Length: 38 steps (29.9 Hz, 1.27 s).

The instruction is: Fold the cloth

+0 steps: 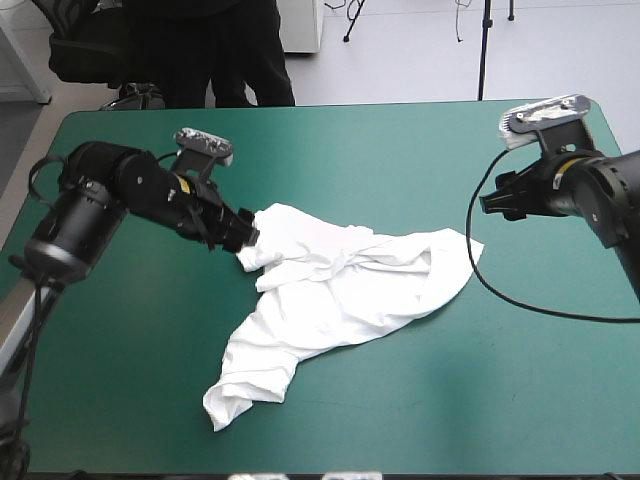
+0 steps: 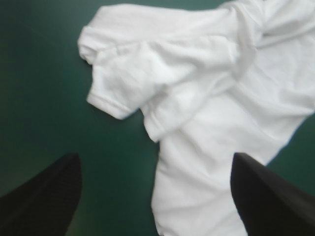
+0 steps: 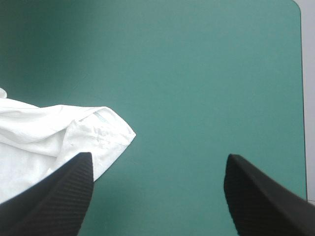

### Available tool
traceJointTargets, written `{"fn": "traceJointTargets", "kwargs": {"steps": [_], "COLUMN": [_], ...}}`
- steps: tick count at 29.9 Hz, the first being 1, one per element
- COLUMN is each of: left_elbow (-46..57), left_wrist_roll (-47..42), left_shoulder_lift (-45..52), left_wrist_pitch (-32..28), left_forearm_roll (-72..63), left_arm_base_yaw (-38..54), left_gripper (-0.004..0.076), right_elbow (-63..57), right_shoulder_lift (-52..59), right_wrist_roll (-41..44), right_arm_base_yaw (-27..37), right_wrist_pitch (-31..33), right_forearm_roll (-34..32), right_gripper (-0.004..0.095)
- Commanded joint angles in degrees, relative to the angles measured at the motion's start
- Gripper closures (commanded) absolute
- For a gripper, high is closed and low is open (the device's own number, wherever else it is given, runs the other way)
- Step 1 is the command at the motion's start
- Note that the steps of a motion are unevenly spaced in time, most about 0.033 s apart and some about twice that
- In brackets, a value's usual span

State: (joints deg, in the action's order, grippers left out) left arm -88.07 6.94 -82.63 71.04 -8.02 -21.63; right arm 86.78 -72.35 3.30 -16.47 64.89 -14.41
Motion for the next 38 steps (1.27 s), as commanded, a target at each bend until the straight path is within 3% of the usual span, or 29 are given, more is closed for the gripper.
{"fn": "traceJointTargets", "kwargs": {"steps": [1, 6, 11, 17, 25, 33, 38], "left_elbow": [5.6, 18.7, 30.2, 36.4, 36.4, 36.4, 36.4], "left_wrist_roll": [-3.1, -5.7, -5.9, -4.4, -3.6, -1.0, -0.8], "left_shoulder_lift": [8.1, 18.4, 20.2, 16.1, 5.6, 0.2, -2.7], "left_wrist_pitch": [2.9, 2.8, -1.5, -13.0, -19.2, -22.7, -22.3], "left_forearm_roll": [2.0, 8.0, 7.0, 3.1, 1.6, -3.3, -4.0], "left_arm_base_yaw": [-2.2, -2.3, -2.3, -2.3, -2.3, -2.3, -2.4], "left_gripper": [0.0126, 0.0126, 0.0126, 0.0126, 0.0127, 0.0322, 0.0393], "right_elbow": [2.0, 2.0, 2.0, 2.0, 2.0, 2.0, -1.6], "right_shoulder_lift": [4.1, 6.2, 6.3, 6.3, 6.3, 6.3, 6.3], "right_wrist_roll": [-0.5, -0.5, -0.6, -0.6, -1.2, -1.4, -1.4], "right_arm_base_yaw": [0.4, 0.4, 0.4, 0.4, 0.4, 0.4, 0.4], "right_wrist_pitch": [-1.5, -0.7, -0.4, -0.3, -0.1, -0.1, -0.5], "right_forearm_roll": [-1.0, -1.0, 1.5, 2.5, 3.5, 3.6, 3.4], "right_gripper": [0.021, 0.0209, 0.021, 0.0212, 0.0225, 0.0258, 0.026]}}
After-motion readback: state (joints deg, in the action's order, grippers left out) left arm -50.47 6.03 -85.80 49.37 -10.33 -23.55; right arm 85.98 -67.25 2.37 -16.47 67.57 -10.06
